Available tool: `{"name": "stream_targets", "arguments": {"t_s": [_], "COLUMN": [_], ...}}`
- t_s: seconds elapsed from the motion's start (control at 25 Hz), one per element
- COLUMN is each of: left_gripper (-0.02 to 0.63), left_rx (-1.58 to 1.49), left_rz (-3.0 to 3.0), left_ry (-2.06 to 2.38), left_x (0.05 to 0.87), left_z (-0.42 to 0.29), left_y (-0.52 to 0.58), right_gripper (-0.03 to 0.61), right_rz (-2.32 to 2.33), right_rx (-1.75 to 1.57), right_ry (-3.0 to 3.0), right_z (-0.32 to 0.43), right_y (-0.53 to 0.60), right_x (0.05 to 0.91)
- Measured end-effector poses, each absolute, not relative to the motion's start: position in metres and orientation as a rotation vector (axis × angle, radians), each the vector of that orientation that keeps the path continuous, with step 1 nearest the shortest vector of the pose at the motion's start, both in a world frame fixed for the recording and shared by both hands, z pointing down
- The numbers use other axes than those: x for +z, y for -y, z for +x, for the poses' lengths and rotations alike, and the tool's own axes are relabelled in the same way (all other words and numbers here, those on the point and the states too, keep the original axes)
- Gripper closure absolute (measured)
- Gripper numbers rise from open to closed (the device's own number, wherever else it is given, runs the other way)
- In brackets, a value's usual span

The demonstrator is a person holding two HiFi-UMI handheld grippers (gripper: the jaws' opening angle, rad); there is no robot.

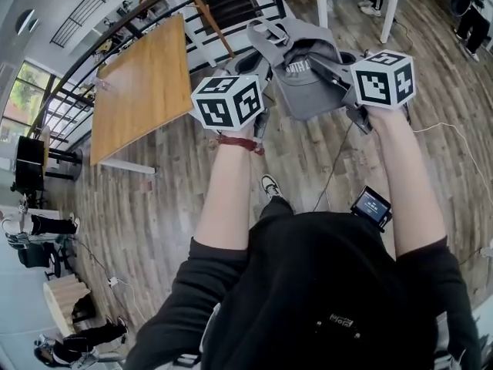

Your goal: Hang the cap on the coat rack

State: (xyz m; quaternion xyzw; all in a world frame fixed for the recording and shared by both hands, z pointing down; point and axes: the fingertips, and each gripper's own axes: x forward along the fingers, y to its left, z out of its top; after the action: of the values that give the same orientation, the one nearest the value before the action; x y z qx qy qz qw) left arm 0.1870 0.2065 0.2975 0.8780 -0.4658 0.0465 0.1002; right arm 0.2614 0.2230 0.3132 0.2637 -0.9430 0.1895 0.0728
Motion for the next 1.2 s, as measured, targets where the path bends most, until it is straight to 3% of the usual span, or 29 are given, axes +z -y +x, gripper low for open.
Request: {"name": "stream_targets", "arguments": {"t_s": [0.48, 1.2], "left_gripper": [0.617, 0.617], "left_rx": [0.062, 0.022], "left_rz": [2.564, 2.543], "left_ry": [1.387, 1.352], "left_x": [0.312, 0.312], "left_z": [0.146, 0.029], "left_y": [-0.150, -0.040], "right_gripper": [0.558, 0.558], "right_rz": [0.750, 0.704], "right_rx": [0.552, 0.554], "right_ry": [2.789, 2.728], "right_z": [0.220, 0.101], "right_y": [-0.168, -0.061], "right_x": [0.327, 0.319]}}
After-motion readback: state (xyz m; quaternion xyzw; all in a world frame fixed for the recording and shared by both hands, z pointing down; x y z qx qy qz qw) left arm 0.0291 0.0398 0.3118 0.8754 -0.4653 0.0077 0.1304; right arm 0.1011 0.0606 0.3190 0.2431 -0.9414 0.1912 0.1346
